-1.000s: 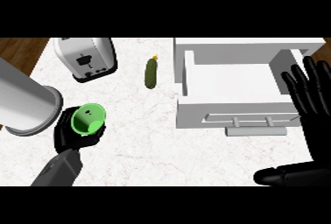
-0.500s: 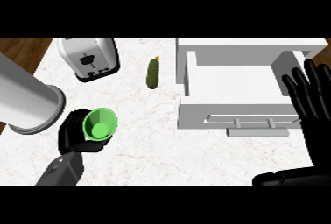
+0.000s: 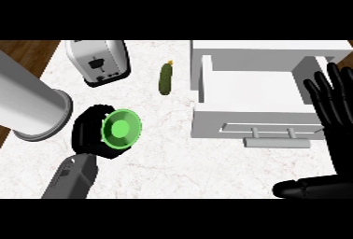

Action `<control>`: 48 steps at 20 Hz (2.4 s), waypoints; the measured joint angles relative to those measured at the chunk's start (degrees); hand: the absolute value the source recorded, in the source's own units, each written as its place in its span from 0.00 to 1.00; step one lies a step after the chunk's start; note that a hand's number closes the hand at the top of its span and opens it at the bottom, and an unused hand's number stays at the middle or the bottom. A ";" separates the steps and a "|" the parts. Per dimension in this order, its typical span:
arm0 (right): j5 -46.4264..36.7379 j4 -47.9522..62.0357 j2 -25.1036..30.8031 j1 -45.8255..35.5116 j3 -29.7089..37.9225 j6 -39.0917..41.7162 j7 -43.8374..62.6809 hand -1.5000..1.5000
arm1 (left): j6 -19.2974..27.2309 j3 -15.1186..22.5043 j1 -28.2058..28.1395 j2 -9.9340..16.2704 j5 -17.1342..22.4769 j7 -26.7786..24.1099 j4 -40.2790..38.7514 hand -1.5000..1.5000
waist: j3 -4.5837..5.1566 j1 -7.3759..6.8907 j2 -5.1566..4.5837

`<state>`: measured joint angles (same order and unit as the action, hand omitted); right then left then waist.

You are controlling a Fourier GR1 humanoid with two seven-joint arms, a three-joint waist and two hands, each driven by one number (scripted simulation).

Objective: Pick up the cup, place it into the drawer and close the drawer

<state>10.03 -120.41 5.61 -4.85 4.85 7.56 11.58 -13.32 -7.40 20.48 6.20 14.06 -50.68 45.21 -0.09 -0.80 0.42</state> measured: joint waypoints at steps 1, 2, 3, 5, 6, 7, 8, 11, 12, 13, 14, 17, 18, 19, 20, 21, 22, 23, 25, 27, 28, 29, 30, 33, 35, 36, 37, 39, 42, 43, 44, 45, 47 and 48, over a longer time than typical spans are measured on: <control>0.03 0.07 0.09 -0.23 0.09 -0.02 0.12 0.00 | -0.23 0.57 0.12 -0.06 0.49 2.31 2.91 1.00 | 0.00 -0.07 0.03; 0.46 -0.65 0.24 0.56 0.20 0.37 0.19 0.00 | -0.33 1.11 -0.30 -0.04 0.84 4.14 5.93 1.00 | 0.00 0.00 0.03; 1.25 -0.31 0.72 0.77 0.97 0.94 -0.04 0.00 | 0.23 1.90 -0.58 -0.60 1.14 6.41 9.32 1.00 | -0.01 -0.08 0.07; 0.73 0.06 0.46 0.75 0.61 0.93 -0.56 0.00 | 0.75 2.68 -0.83 -0.76 2.36 11.38 15.23 1.00 | 0.00 0.03 0.00; 0.06 0.48 0.01 0.83 0.14 0.71 -1.11 0.00 | 1.89 3.15 0.02 -1.47 2.69 13.67 17.51 1.00 | 0.01 0.09 -0.03; 0.02 0.57 0.11 0.99 0.25 0.87 -1.33 0.00 | 2.60 3.67 -0.53 -1.79 3.30 16.32 21.08 1.00 | 0.01 0.08 -0.04; -0.12 0.14 0.02 1.15 0.07 0.74 -1.10 0.00 | 3.91 4.33 -0.64 -2.53 3.69 19.01 24.30 1.00 | 0.01 0.11 -0.04; -0.15 0.42 -0.09 0.52 0.11 0.47 -0.90 0.00 | 7.42 5.47 1.01 -3.45 4.05 25.54 30.78 1.00 | 0.04 0.35 -0.13; -0.55 0.55 -0.34 0.98 -0.17 0.56 -1.59 0.00 | 8.26 5.47 2.23 -3.60 3.98 26.64 31.27 1.00 | 0.05 0.49 -0.19; 0.17 0.25 0.15 0.40 0.49 0.66 -0.92 0.00 | 9.79 6.49 2.70 -4.13 3.46 27.23 32.27 1.00 | 0.04 0.59 -0.23; 0.80 0.43 0.50 0.17 1.13 0.87 -0.84 0.00 | 10.82 6.53 4.38 -4.24 3.29 28.68 32.66 1.00 | 0.06 0.70 -0.25; -0.26 1.09 0.12 0.88 0.56 1.15 -2.28 0.00 | 14.31 6.94 9.19 -4.67 2.42 33.70 34.16 1.00 | 0.06 0.87 -0.31; -1.32 0.62 -0.51 0.93 -0.57 0.56 -2.04 0.00 | 16.32 8.25 10.32 -4.99 1.86 34.02 34.20 1.00 | 0.05 0.95 -0.32; -1.25 0.25 -0.52 1.10 -0.54 0.51 -1.82 0.00 | 17.18 8.45 11.11 -4.92 1.45 35.52 34.98 1.00 | 0.07 0.96 -0.33; -1.14 0.11 -0.39 1.09 -0.22 0.48 -1.77 0.00 | 18.38 8.76 12.84 -5.17 0.93 36.85 34.98 1.00 | 0.07 1.01 -0.33; -1.26 0.31 -0.50 2.05 -0.23 0.89 -2.77 0.00 | 19.24 8.57 14.82 -5.16 0.68 38.28 34.66 1.00 | 0.08 1.09 -0.34; -0.86 -0.03 -0.22 1.31 0.04 0.67 -1.66 0.00 | 20.37 8.89 16.32 -5.36 0.06 39.30 34.52 1.00 | 0.06 1.11 -0.36; -0.49 -0.19 0.13 0.69 0.34 0.67 -0.98 0.00 | 21.41 9.10 17.62 -5.54 -0.56 39.95 34.11 1.00 | 0.06 1.12 -0.36; -1.07 0.52 -0.30 1.44 -0.32 1.05 -2.15 0.00 | 21.61 8.22 21.08 -5.29 -1.08 40.07 30.90 1.00 | 0.07 1.23 -0.42; -0.91 0.88 -0.41 1.97 -0.24 1.40 -2.83 0.00 | 23.18 8.61 24.28 -5.50 -1.67 41.56 29.44 1.00 | 0.07 1.29 -0.42; -0.46 1.48 -0.10 2.02 0.25 1.93 -3.36 0.00 | 23.61 8.54 26.20 -5.64 -1.79 41.17 27.25 1.00 | 0.07 1.40 -0.46; -0.77 1.20 -0.34 1.84 -0.19 1.63 -3.02 0.00 | 23.79 8.58 27.00 -5.76 -1.95 40.63 25.71 1.00 | 0.06 1.41 -0.48; -0.27 1.30 0.02 2.03 0.42 2.01 -3.18 0.00 | 24.33 9.10 28.09 -5.85 -1.98 40.46 24.32 1.00 | 0.08 1.45 -0.48; -0.23 0.80 0.36 0.16 0.50 1.25 -1.25 0.00 | 25.31 9.09 32.94 -6.01 -2.04 41.29 19.51 1.00 | 0.07 1.59 -0.52; 0.01 2.27 0.55 -0.43 0.97 1.64 -2.16 0.00 | 26.34 9.83 35.23 -6.08 -2.10 40.94 16.02 1.00 | 0.08 1.65 -0.55; 0.00 3.03 0.64 -0.78 1.19 1.79 -2.67 0.00 | 27.03 10.26 36.37 -6.10 -1.92 40.45 14.37 1.00 | 0.07 1.67 -0.57; -0.07 3.01 0.40 0.52 1.03 2.32 -3.82 0.00 | 27.47 10.27 37.68 -6.12 -1.75 40.31 12.66 1.00 | 0.08 1.78 -0.58; 0.33 1.89 0.59 0.24 1.11 2.00 -2.45 0.00 | 29.32 11.66 39.91 -6.15 -0.70 39.73 9.67 1.00 | 0.06 2.00 -0.59; 0.96 1.65 0.81 -0.01 1.30 2.18 -1.84 0.00 | 31.19 13.31 42.29 -6.17 1.52 38.00 4.96 1.00 | 0.07 2.23 -0.63; 0.18 2.76 0.59 -0.85 1.09 1.83 -2.40 0.00 | 31.07 13.20 43.08 -6.18 2.03 37.55 3.39 1.00 | 0.07 2.16 -0.66; 0.24 3.02 0.80 -1.08 1.25 1.98 -2.46 0.00 | 32.04 14.38 43.79 -6.18 3.17 36.78 1.95 1.00 | 0.07 2.29 -0.69; 0.06 3.17 0.48 -1.34 1.10 1.58 -2.40 0.00 | 32.12 14.60 45.01 -6.18 3.77 36.14 -0.04 1.00 | 0.07 2.39 -0.73; 0.18 3.74 0.39 -1.20 1.07 1.93 -3.11 0.00 | 33.58 16.23 47.07 -6.19 5.97 34.79 -3.41 1.00 | 0.07 2.80 -0.80; 0.52 4.02 0.61 -1.45 1.56 2.07 -3.33 0.00 | 33.86 16.86 47.79 -6.19 6.82 34.58 -4.74 1.00 | 0.06 2.82 -0.81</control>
<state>10.55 -116.39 6.22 -6.30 6.40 9.63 8.25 20.54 9.45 68.27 0.00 20.88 -16.09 40.48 -0.03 2.02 -0.39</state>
